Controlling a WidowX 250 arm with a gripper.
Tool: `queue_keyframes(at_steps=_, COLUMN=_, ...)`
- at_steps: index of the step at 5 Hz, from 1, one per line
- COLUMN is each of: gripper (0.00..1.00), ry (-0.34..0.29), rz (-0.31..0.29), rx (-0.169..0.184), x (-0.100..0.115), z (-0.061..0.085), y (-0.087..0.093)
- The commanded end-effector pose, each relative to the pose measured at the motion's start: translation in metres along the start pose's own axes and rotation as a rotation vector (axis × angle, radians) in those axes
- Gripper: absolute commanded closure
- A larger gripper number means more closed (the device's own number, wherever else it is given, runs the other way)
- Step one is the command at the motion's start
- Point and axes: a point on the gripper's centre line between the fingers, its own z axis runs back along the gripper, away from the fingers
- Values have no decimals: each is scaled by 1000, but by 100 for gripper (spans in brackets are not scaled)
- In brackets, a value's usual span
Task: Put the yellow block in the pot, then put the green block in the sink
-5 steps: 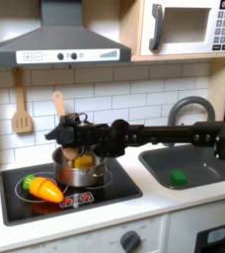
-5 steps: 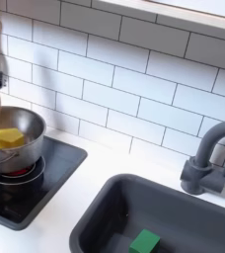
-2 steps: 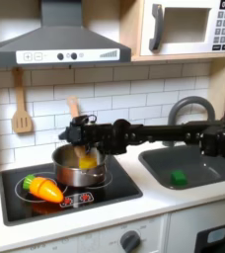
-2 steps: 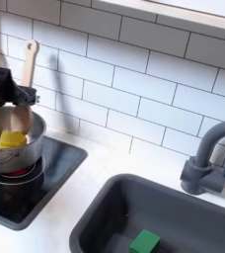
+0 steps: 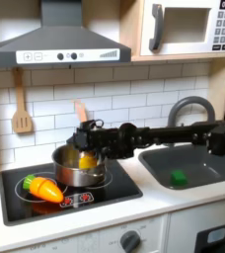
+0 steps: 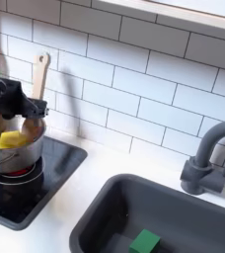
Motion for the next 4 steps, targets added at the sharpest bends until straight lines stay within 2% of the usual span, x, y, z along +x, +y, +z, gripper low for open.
queue_keyframes(at_steps=1, gripper=100, ry=-33, rz=-1, rx=8, x=4, z=27, y=-4)
queue_keyframes(at_steps=2, gripper=100, ry=-48, rz=4, rx=40, x=9, z=29, y=10)
queue_keyframes(at_steps=3, gripper=100, ry=-56, rz=21, rx=87, x=11, z=36, y=27)
queue_keyframes(at_steps=4, gripper=100, ry=-73, rz=19, rx=108, x=21, z=31, y=38)
